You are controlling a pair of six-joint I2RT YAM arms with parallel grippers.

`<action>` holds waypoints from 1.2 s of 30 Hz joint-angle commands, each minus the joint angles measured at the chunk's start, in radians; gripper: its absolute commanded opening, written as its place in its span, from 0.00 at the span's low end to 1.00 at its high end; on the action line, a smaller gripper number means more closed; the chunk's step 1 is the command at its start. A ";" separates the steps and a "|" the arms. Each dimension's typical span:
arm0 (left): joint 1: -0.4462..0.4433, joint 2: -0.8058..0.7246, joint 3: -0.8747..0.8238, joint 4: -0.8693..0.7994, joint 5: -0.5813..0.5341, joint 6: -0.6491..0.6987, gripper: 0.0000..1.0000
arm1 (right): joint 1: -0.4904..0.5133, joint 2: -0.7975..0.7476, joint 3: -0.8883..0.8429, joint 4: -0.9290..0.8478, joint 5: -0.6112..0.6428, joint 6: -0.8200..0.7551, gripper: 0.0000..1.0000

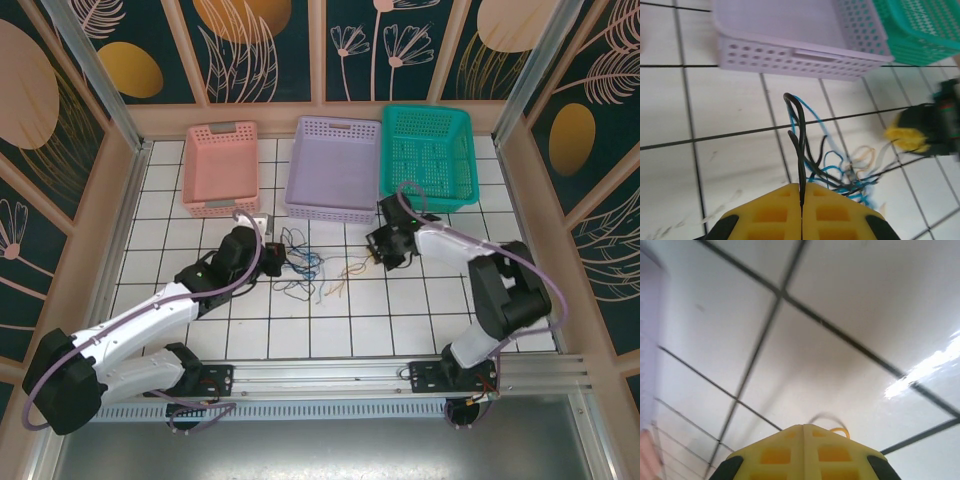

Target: Untangle the cables

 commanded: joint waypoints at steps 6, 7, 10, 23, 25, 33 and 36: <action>0.005 0.126 0.064 -0.217 -0.288 -0.128 0.00 | -0.187 -0.262 0.009 -0.221 0.168 -0.237 0.00; 0.008 0.157 0.079 -0.238 -0.304 -0.145 0.00 | -0.205 -0.283 0.020 -0.237 0.181 -0.255 0.00; 0.013 0.223 0.111 -0.261 -0.308 -0.165 0.00 | -0.242 -0.318 0.047 -0.256 0.189 -0.304 0.00; 0.012 0.235 0.143 -0.238 -0.289 -0.172 0.00 | -0.021 -0.195 0.037 -0.181 0.107 -0.269 0.21; 0.013 0.222 0.139 -0.248 -0.297 -0.180 0.00 | 0.047 -0.165 0.033 -0.175 0.097 -0.236 0.23; 0.012 0.213 0.125 -0.292 -0.321 -0.211 0.00 | 0.237 0.001 0.096 -0.131 0.031 -0.227 0.44; 0.012 0.214 0.120 -0.278 -0.311 -0.211 0.00 | 0.278 0.045 0.112 -0.106 -0.016 -0.264 0.49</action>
